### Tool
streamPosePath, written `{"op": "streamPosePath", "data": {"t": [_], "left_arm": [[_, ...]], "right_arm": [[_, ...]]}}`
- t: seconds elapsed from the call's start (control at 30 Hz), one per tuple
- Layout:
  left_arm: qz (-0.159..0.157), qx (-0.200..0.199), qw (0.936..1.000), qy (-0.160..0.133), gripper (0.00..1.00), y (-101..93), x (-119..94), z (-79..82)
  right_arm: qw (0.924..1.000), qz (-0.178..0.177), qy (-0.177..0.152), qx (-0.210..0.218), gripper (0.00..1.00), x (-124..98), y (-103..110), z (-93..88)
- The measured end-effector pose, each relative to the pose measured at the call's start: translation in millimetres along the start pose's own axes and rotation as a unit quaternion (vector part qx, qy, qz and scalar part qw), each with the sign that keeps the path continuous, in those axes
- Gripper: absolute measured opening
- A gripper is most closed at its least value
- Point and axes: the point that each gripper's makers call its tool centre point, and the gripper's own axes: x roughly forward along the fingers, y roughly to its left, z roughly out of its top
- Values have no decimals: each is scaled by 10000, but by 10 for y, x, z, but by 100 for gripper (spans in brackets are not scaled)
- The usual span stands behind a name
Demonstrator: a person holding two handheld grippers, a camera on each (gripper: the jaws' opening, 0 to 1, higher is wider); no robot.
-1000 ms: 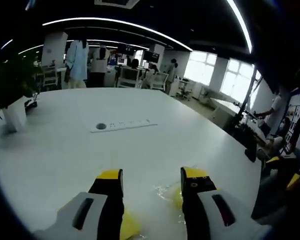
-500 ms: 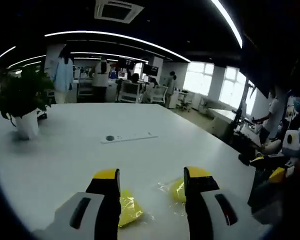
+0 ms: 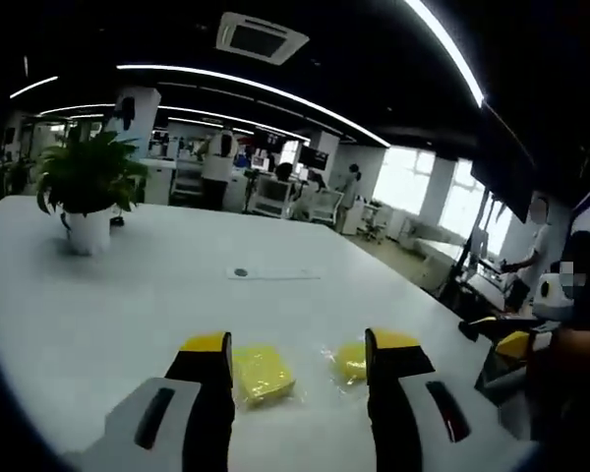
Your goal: Compare the silicone blocks by pressing each to a similar depth, holding the contact briefly, and releasing to observe deformation and rebound differences across the visible hardness samples.
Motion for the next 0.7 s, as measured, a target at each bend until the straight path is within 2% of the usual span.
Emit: {"op": "streamPosePath", "data": {"t": [0.03, 0.17, 0.53, 0.57, 0.7], "left_arm": [[102, -96, 9999, -12, 56, 39, -66, -9], [135, -127, 9998, -61, 59, 62, -272, -48], [310, -163, 9994, 38, 63, 96, -733, -357], [368, -42, 9993, 60, 63, 106, -782, -385], [522, -100, 9986, 62, 63, 155, -917, -451]], "right_arm": [[9999, -97, 41, 17, 61, -9, -27, -19], [9994, -335, 43, -10, 60, -57, -65, -66], [9986, -509, -62, 142, 62, -206, 28, -241], [9986, -508, -50, 165, 62, -225, 36, -264], [9980, -617, -83, 145, 62, -286, 33, -317]]}}
